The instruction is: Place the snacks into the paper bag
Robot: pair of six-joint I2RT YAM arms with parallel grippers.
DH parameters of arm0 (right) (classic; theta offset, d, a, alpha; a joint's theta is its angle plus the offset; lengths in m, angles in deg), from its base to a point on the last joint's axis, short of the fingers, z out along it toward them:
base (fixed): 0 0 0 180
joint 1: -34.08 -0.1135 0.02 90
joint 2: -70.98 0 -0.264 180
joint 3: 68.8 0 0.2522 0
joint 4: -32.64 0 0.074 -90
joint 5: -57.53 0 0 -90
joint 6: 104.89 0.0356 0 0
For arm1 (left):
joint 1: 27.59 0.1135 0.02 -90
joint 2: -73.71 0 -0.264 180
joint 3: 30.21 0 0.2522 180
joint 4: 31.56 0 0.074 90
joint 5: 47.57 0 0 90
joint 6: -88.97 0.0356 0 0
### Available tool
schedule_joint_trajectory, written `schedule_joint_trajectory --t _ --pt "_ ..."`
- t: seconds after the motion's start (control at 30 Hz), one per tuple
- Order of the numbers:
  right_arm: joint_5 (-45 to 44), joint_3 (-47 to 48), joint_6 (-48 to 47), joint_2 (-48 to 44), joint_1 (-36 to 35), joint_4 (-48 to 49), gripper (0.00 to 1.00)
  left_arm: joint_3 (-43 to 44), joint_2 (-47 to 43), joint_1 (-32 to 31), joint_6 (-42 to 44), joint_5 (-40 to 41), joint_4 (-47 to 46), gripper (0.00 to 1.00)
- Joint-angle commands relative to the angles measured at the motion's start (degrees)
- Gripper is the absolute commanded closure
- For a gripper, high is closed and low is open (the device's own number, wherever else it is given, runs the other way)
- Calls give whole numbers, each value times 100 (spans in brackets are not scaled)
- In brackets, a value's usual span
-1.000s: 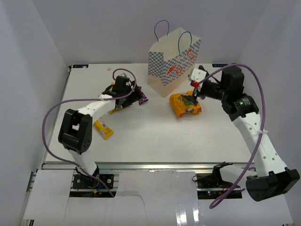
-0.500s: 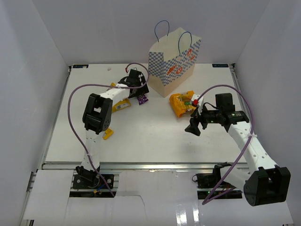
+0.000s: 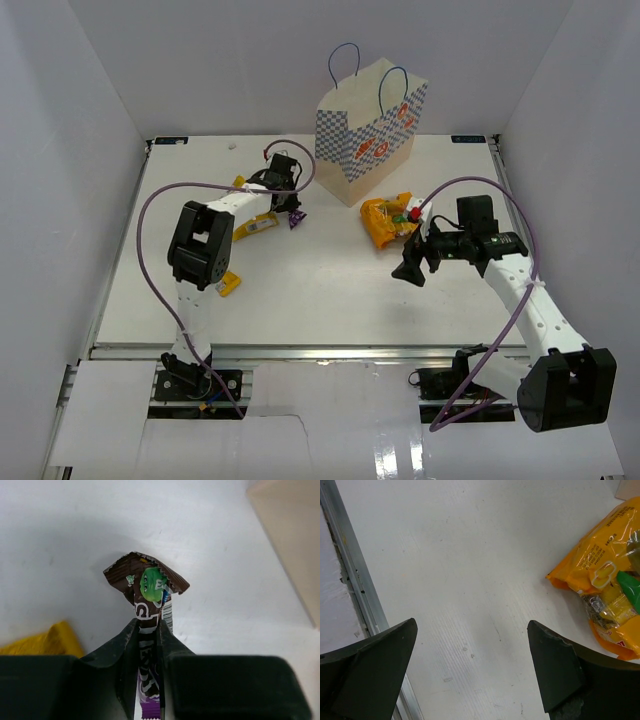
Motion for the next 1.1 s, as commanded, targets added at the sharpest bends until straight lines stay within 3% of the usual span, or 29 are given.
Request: schedule_joint_trajectory --t 0.0,0.1,0.13,0.23,0.37,0.57,0.8,1.07 --pt "163 313 93 58 20 174 4 -765 -1068 -40 430 1 -72 76" --pt "172 427 76 94 29 174 4 -1399 -2184 -49 843 -832 -1021 79" --pt "172 480 58 102 38 174 4 -1810 -2474 -49 940 -1513 -1606 79" --pt "163 542 -3 146 64 174 3 -2323 -3433 -66 1134 -2143 -2671 80" --pt "163 603 -47 182 82 182 4 -1774 -3742 -110 1432 -2644 -2825 80" --pt "172 551 66 120 126 314 4 -174 -2856 -224 1591 -2988 -2843 80" --pt "189 419 164 -29 152 376 4 2592 -1063 -391 1626 -2979 -2851 80" --pt "259 243 243 -117 152 384 5 3493 115 -436 1293 -2049 -4011 74"
